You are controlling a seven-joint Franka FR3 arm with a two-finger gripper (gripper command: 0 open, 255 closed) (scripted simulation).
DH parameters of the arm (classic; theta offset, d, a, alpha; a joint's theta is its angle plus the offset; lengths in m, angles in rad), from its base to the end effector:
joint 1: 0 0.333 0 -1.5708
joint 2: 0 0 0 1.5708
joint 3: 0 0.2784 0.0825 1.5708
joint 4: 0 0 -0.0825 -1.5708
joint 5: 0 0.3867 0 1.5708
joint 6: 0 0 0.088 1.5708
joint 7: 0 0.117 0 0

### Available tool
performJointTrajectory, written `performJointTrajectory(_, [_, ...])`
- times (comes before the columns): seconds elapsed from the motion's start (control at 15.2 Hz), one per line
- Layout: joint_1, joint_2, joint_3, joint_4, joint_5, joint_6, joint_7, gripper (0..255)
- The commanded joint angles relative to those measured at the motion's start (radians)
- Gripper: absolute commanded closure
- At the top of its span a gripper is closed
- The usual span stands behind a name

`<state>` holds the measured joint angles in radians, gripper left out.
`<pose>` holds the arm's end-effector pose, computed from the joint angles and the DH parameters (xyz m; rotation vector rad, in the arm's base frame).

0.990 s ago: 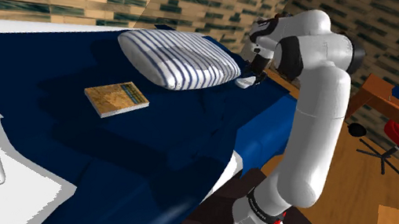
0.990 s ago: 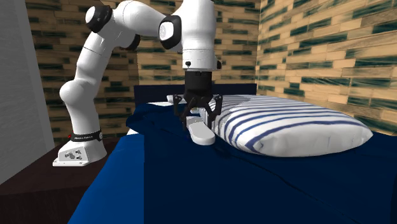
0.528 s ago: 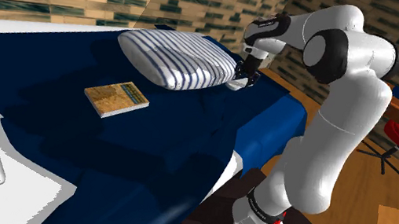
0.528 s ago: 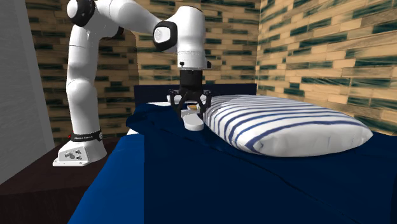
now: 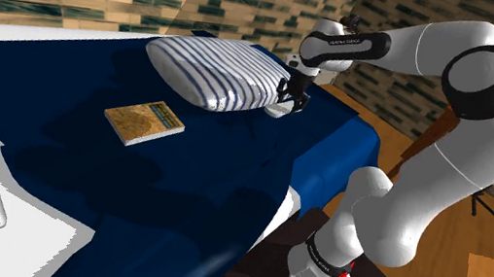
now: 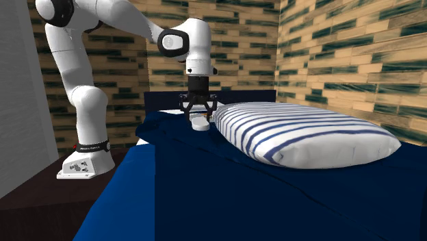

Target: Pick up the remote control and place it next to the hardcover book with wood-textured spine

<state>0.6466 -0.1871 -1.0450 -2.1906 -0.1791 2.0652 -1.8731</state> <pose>0.4709 -0.2132 0.3744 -2.2037 -2.2061 0.0082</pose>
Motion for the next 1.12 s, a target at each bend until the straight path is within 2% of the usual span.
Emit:
performJointTrajectory(0.0, [-0.001, -0.043, 0.055, -0.036, -0.035, 0.001, 0.080, 255])
performJointTrajectory(0.46, [0.010, -0.146, 0.227, -0.141, -0.086, -0.002, 0.303, 255])
performJointTrajectory(1.06, [0.087, -0.167, 0.396, -0.198, -0.047, 0.007, 0.534, 255])
